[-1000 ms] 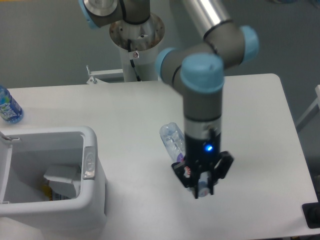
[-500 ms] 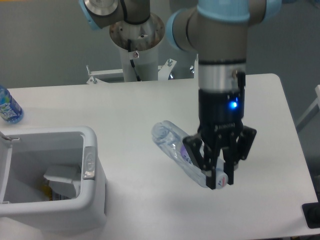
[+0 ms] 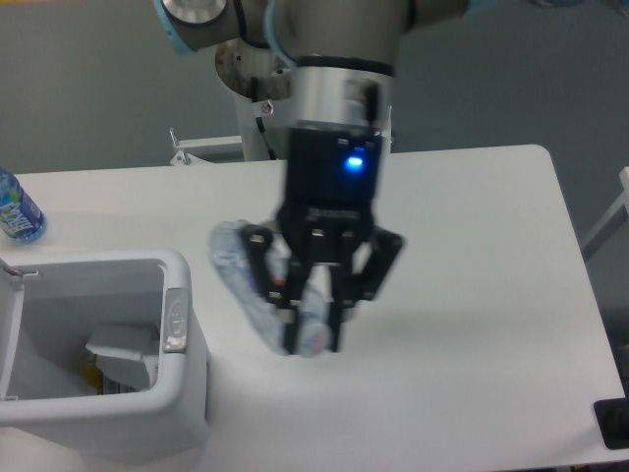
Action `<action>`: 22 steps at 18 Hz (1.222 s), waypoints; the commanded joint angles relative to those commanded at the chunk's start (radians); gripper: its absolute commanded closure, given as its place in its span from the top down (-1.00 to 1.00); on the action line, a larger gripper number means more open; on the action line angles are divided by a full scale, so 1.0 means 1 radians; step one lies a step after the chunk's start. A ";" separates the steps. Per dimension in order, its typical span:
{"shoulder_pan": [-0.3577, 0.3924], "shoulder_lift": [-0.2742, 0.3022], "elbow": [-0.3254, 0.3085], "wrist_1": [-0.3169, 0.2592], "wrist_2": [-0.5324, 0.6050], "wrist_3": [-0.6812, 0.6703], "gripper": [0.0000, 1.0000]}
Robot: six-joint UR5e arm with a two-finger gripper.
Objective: Place the trash in the trash can
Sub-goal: 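Carry the bottle over the white bin and release it inside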
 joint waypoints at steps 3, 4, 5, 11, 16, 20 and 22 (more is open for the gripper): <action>-0.029 -0.009 0.008 0.014 -0.002 -0.002 -0.38; -0.041 -0.012 0.006 0.041 -0.002 0.000 -0.38; -0.057 -0.021 0.002 0.069 -0.002 0.000 -0.38; -0.118 -0.074 0.005 0.104 0.000 0.030 -0.32; -0.147 -0.094 -0.006 0.107 0.002 0.031 -0.31; -0.149 -0.086 -0.023 0.107 0.005 0.127 1.00; -0.146 -0.069 -0.041 0.107 0.008 0.144 1.00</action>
